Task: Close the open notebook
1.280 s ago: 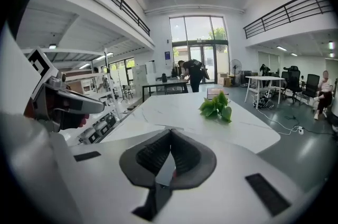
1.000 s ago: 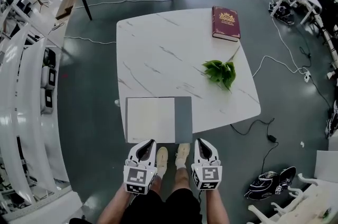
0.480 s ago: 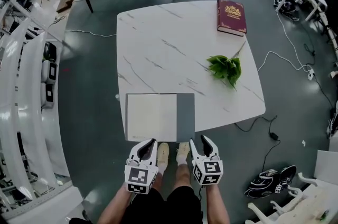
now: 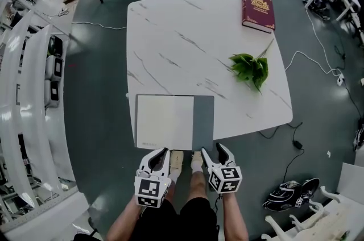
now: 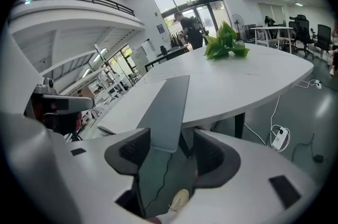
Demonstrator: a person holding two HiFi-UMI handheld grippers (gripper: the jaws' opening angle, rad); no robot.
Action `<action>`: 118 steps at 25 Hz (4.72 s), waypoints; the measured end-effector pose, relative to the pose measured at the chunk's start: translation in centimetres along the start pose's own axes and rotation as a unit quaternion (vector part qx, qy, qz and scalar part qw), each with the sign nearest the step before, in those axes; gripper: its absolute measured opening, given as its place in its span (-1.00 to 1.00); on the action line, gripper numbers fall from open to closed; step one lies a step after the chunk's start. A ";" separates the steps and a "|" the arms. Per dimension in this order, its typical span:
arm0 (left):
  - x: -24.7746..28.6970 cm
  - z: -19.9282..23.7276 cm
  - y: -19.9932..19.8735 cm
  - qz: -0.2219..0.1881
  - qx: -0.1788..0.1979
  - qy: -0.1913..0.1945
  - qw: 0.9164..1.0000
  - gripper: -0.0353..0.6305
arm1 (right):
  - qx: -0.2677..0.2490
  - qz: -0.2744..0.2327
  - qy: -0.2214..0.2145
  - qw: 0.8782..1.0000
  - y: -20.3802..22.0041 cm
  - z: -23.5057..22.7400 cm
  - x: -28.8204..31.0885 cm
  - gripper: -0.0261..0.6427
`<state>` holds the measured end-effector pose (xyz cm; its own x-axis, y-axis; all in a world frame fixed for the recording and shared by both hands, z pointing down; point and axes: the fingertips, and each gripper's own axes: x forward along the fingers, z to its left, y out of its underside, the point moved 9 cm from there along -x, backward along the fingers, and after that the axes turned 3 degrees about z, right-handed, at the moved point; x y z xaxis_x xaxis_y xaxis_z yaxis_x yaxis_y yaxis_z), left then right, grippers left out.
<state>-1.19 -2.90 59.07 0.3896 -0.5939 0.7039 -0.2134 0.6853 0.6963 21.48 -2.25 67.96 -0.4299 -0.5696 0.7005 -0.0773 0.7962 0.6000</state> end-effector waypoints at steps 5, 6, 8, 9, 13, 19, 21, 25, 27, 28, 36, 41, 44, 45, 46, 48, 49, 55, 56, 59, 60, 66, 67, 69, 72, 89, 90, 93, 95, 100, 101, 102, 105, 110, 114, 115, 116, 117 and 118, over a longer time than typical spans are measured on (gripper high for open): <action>0.1 0.2 0.2 0.001 -0.003 -0.007 1.000 -0.81 | 0.000 0.008 -0.022 1.000 0.2 -0.1 0.4 -0.23; 0.1 0.2 0.2 0.001 -0.004 -0.007 1.000 -0.81 | -0.001 0.008 -0.026 1.000 0.2 0.0 0.5 -0.28; 0.1 0.2 0.3 0.002 -0.004 -0.009 1.000 -0.81 | -0.006 0.008 -0.027 1.000 0.2 0.1 0.5 -0.35; 0.1 0.2 0.5 0.003 -0.005 -0.007 1.000 -0.81 | -0.007 0.008 -0.025 1.000 0.2 0.1 0.5 -0.35; 0.0 0.6 0.5 0.004 -0.006 -0.010 1.000 -0.81 | -0.009 0.011 -0.021 1.000 0.2 0.1 0.6 -0.37; -0.5 1.0 0.0 -0.003 -0.006 -0.011 1.000 -0.81 | -0.015 0.008 -0.010 1.000 -0.2 0.4 0.1 -0.41; -0.8 1.2 -0.2 -0.006 -0.006 -0.013 1.000 -0.81 | -0.016 0.006 -0.006 1.000 -0.4 0.5 -0.2 -0.43; -1.5 1.6 -0.3 -0.011 -0.006 -0.012 1.000 -0.81 | -0.023 -0.004 0.003 1.000 -1.0 1.1 -1.0 -0.48; -2.0 1.9 -0.7 -0.017 -0.005 -0.015 1.000 -0.81 | -0.026 -0.010 0.007 1.000 -1.4 1.5 -1.5 -0.53; -2.2 2.0 -1.1 -0.021 -0.004 -0.017 1.000 -0.81 | -0.028 -0.013 0.009 0.999 -1.5 1.8 -1.8 -0.55; -4.1 2.4 -1.6 -0.041 -0.003 -0.012 0.999 -0.81 | -0.050 -0.043 0.007 0.998 -3.5 4.4 -3.9 -0.67; -6.0 3.0 -2.1 -0.060 -0.002 -0.020 0.998 -0.81 | -0.066 -0.056 0.002 0.996 -4.3 6.5 -4.9 -0.70; -7.4 3.6 -2.5 -0.071 -0.003 -0.032 0.997 -0.81 | -0.078 -0.062 -0.004 0.995 -4.9 7.8 -5.3 -0.71; -7.9 3.8 -2.5 -0.075 -0.004 -0.034 0.997 -0.81 | -0.081 -0.063 -0.006 0.995 -5.0 8.3 -5.5 -0.72; -8.2 4.0 -2.4 -0.076 -0.005 -0.034 0.996 -0.81 | -0.085 -0.065 -0.009 0.994 -5.2 8.7 -5.6 -0.72; -8.9 4.2 -2.2 -0.080 -0.008 -0.036 0.996 -0.81 | -0.091 -0.069 -0.013 0.993 -5.5 9.6 -5.7 -0.72; -9.2 4.4 -2.1 -0.083 -0.010 -0.038 0.996 -0.81 | -0.095 -0.071 -0.016 0.993 -5.6 9.9 -5.7 -0.72; -11.0 5.2 -1.7 -0.094 -0.020 -0.054 0.994 -0.81 | -0.112 -0.084 -0.039 0.989 -6.4 12.4 -5.8 -0.74; -11.4 5.4 -1.5 -0.095 -0.022 -0.057 0.994 -0.81 | -0.115 -0.085 -0.044 0.989 -6.5 12.8 -5.8 -0.74; -12.4 6.0 -1.0 -0.098 -0.027 -0.067 0.993 -0.81 | -0.125 -0.087 -0.057 0.987 -6.7 14.2 -5.7 -0.74; -12.7 6.2 -0.8 -0.099 -0.030 -0.071 0.992 -0.81 | -0.129 -0.088 -0.062 0.986 -6.7 14.7 -5.7 -0.74; -14.0 7.4 0.0 -0.105 -0.044 -0.088 0.990 -0.81 | -0.147 -0.089 -0.087 0.981 -6.9 17.1 -5.0 -0.74; -14.2 7.6 0.2 -0.105 -0.045 -0.090 0.989 -0.81 | -0.150 -0.088 -0.091 0.981 -7.0 17.5 -4.8 -0.74; -14.6 7.9 0.4 -0.107 -0.049 -0.094 0.989 -0.81 | -0.156 -0.087 -0.098 0.979 -7.0 18.3 -4.6 -0.74; -15.1 8.3 0.7 -0.108 -0.056 -0.100 0.988 -0.81 | -0.164 -0.083 -0.108 0.977 -7.0 19.4 -4.2 -0.74; -16.3 12.0 3.7 -0.101 -0.103 -0.136 0.980 -0.81 | -0.210 -0.032 -0.146 0.966 -6.1 24.4 0.9 -0.80; -16.3 12.2 3.8 -0.101 -0.106 -0.137 0.980 -0.81 | -0.213 -0.028 -0.148 0.965 -6.0 24.5 1.3 -0.80; -16.0 12.6 4.3 -0.098 -0.115 -0.142 0.978 -0.81 | -0.224 -0.015 -0.152 0.963 -5.7 25.1 2.3 -0.80; -15.8 12.8 4.7 -0.095 -0.121 -0.144 0.978 -0.81 | -0.231 -0.006 -0.154 0.961 -5.5 25.5 3.0 -0.80; -15.1 13.3 5.5 -0.090 -0.134 -0.146 0.976 -0.81 | -0.245 0.015 -0.157 0.957 -4.9 26.1 4.7 -0.80; -15.0 13.4 5.6 -0.089 -0.136 -0.147 0.976 -0.81 | -0.246 0.020 -0.157 0.956 -4.8 26.3 5.1 -0.80; -14.8 13.6 5.8 -0.088 -0.139 -0.147 0.975 -0.81 | -0.247 0.024 -0.158 0.956 -4.7 26.4 5.4 -0.80; -14.4 13.9 6.3 -0.084 -0.145 -0.147 0.975 -0.81 | -0.250 0.035 -0.159 0.954 -4.3 26.6 6.4 -0.80; -13.5 14.6 7.4 -0.075 -0.159 -0.152 0.973 -0.81 | -0.254 0.053 -0.162 0.952 -3.6 26.7 8.2 -0.79; -12.7 15.2 8.0 -0.070 -0.168 -0.154 0.971 -0.81 | -0.259 0.065 -0.164 0.950 -3.2 26.6 9.5 -0.78; -12.5 15.3 8.1 -0.069 -0.170 -0.154 0.971 -0.81 | -0.261 0.068 -0.164 0.949 -3.1 26.7 9.7 -0.78; -12.5 15.4 8.2 -0.069 -0.172 -0.155 0.970 -0.81 | -0.262 0.071 -0.164 0.948 -3.1 26.8 10.0 -0.77; -12.4 15.6 8.3 -0.068 -0.174 -0.155 0.970 -0.81 | -0.263 0.075 -0.164 0.948 -3.0 26.8 10.2 -0.77; -12.3 15.7 8.5 -0.067 -0.176 -0.156 0.970 -0.81 | -0.263 0.079 -0.164 0.948 -2.9 26.9 10.4 -0.76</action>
<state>-21.86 3.61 58.49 0.0911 -0.7489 0.6564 0.1616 0.6615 0.7323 -7.01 -4.99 63.14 -0.6618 -0.2900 0.6913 0.4328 0.6052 0.6682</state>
